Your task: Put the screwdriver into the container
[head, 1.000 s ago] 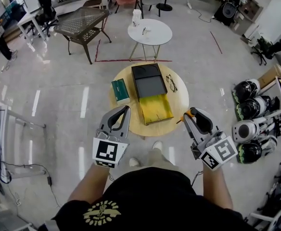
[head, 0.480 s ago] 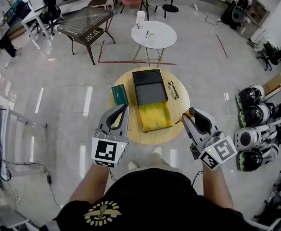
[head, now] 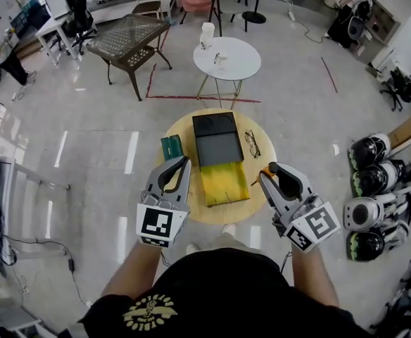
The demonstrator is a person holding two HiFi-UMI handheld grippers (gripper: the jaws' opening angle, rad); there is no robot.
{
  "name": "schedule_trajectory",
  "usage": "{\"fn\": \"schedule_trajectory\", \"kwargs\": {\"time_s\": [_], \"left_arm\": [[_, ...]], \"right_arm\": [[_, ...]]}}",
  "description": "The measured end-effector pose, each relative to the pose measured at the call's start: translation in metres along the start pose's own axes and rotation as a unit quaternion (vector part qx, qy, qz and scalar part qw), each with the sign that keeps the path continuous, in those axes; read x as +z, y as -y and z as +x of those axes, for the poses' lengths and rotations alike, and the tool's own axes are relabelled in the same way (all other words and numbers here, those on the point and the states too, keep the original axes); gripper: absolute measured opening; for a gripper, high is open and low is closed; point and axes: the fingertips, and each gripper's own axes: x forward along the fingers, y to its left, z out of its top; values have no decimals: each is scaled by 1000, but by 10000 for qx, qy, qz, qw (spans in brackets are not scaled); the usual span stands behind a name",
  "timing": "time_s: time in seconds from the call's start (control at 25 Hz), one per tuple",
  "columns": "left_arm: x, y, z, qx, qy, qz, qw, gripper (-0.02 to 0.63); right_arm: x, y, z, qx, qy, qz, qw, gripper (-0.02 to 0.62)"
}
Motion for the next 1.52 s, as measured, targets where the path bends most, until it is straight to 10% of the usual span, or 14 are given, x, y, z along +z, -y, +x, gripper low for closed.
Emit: {"fn": "schedule_trajectory", "kwargs": {"time_s": [1.52], "left_arm": [[2,-1,105,992,-389,122,9942,14]], "right_arm": [[7,105,72,1452,-29,-363,9887,127]]}}
